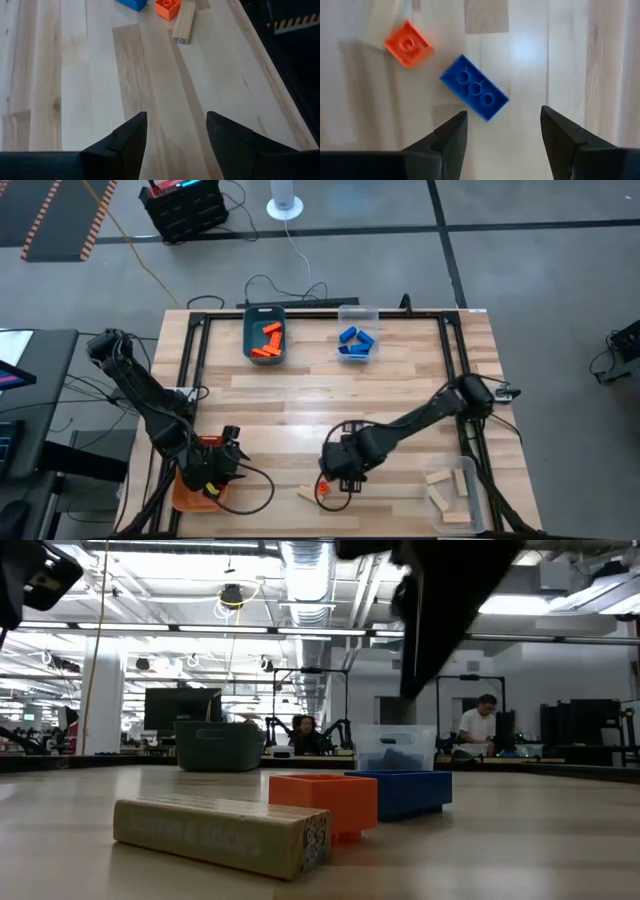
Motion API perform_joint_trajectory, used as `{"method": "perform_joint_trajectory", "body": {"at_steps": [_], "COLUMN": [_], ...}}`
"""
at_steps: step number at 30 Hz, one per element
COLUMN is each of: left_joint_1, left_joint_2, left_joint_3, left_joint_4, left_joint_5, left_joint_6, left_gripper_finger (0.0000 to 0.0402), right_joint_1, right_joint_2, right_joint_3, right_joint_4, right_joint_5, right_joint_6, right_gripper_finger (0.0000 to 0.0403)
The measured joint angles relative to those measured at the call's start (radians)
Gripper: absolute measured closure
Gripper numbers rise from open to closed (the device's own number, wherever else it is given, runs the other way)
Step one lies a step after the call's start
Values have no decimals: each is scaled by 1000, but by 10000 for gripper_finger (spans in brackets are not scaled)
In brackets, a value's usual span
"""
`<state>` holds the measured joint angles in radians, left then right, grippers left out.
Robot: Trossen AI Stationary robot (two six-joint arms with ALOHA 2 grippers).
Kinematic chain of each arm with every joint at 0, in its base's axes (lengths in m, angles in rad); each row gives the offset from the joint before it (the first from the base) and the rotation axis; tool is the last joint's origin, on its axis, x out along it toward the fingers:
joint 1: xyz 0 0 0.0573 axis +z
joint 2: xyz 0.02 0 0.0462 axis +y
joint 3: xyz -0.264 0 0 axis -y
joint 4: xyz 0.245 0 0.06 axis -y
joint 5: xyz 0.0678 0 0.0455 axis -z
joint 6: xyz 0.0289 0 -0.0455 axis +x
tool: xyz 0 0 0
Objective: Sort blocks
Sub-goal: Put the blue game piece into the top transparent bin
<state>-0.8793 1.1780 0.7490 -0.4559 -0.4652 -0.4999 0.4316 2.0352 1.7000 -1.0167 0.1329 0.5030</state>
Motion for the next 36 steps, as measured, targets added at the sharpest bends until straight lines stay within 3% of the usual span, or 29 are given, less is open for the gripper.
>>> {"method": "perform_joint_trajectory", "body": {"at_steps": [8, 18, 36], "left_joint_1": [-5, -5, -5], "left_joint_2": [-1, -1, -1], "left_joint_3": [0, 0, 1], "left_joint_4": [-10, -81, -113], "left_joint_5": [0, 0, 1], "left_joint_6": [-73, -176, -186], "left_gripper_finger": [203, 203, 203], "right_joint_1": [-25, 14, 1], "right_joint_2": [82, 81, 80], "right_joint_3": [17, 9, -122], "right_joint_4": [-3, 64, 273], "right_joint_5": [-8, 18, 22], "right_joint_6": [-290, -399, -478], "right_gripper_finger": [177, 177, 183]}}
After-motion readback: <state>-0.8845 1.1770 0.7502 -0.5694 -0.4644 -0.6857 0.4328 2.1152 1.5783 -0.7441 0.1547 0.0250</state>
